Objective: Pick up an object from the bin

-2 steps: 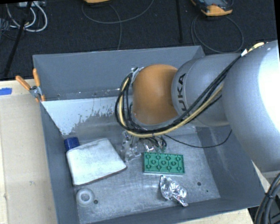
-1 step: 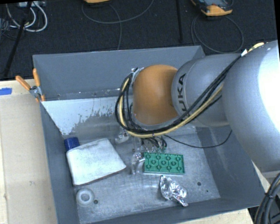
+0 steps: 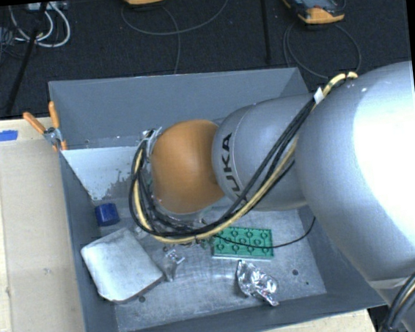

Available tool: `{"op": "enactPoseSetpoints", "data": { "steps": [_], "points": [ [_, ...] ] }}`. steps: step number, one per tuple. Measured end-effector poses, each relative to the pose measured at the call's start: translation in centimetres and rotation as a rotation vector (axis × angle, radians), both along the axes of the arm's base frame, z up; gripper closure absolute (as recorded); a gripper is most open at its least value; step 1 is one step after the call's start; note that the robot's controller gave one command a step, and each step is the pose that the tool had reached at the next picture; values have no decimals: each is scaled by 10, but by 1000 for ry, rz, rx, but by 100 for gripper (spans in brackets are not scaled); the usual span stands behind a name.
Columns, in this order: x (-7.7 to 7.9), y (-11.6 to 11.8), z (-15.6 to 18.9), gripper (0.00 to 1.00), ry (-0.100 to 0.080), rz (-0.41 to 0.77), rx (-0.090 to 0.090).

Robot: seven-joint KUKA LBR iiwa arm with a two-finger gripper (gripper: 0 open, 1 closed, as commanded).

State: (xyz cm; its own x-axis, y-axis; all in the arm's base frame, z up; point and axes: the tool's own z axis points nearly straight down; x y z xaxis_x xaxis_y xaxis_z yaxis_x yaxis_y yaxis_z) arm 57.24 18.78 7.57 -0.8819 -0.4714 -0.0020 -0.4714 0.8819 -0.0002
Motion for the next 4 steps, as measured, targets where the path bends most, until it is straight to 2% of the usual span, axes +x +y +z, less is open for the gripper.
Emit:
{"op": "enactPoseSetpoints", "data": {
  "steps": [1,2,3,4],
  "points": [
    [14,-88,43,0,-1,482,-3],
    [22,-126,32,0,1,797,0],
    [11,-186,25,0,6,895,-1],
    [-2,-266,13,0,5,1218,0]
  ]
}}
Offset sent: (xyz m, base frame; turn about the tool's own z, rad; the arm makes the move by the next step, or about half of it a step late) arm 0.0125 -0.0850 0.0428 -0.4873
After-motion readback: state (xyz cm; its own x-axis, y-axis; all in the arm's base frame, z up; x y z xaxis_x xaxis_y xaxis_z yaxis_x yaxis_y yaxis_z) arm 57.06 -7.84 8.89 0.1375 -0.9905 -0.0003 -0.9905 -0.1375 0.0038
